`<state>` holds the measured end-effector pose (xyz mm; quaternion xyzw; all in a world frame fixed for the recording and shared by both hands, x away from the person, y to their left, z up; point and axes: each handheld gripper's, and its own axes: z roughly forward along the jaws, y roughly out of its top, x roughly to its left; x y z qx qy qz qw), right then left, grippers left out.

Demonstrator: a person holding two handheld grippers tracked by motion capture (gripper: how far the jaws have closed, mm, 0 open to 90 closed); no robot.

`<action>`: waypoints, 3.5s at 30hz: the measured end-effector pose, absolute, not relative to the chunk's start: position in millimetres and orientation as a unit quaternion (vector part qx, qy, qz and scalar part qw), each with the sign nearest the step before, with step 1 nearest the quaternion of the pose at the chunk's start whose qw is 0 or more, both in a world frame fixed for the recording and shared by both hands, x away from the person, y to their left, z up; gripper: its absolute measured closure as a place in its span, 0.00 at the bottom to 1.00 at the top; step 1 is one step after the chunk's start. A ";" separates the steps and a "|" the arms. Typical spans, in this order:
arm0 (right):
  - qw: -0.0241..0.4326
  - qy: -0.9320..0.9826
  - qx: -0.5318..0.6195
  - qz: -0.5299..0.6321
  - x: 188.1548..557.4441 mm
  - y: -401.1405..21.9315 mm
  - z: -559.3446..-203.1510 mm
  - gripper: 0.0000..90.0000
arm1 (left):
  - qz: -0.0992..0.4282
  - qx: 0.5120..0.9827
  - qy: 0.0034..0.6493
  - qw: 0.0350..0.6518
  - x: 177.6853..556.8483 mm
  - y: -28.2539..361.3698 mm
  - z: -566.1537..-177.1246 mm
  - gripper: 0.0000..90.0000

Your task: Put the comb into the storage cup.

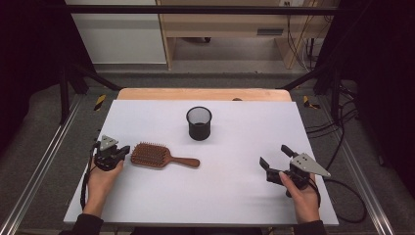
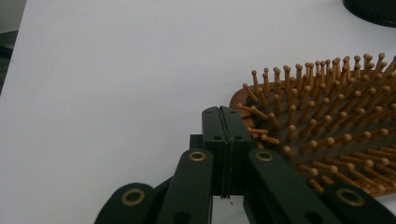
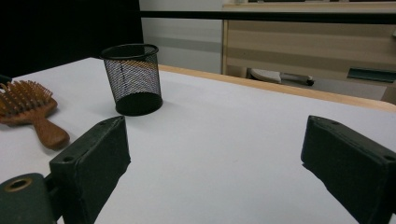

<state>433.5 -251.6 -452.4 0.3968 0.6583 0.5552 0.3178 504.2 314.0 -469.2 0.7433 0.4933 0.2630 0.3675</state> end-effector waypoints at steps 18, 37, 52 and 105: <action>0.314 0.660 0.399 0.554 433.5 -250.8 -453.0 0.09 | 0.257 0.759 0.474 0.366 509.8 297.9 -473.1 1.00; 0.305 0.661 0.400 0.557 431.9 -250.2 -452.5 0.08 | 0.247 0.790 0.425 0.365 516.7 244.6 -475.2 1.00; 0.304 0.665 0.399 0.553 432.1 -249.1 -452.7 0.08 | 0.226 0.807 0.398 0.374 509.6 214.0 -474.1 1.00; 0.292 0.685 0.396 0.537 430.1 -243.9 -449.5 0.06 | 0.196 0.840 0.326 0.387 480.6 138.5 -474.6 1.00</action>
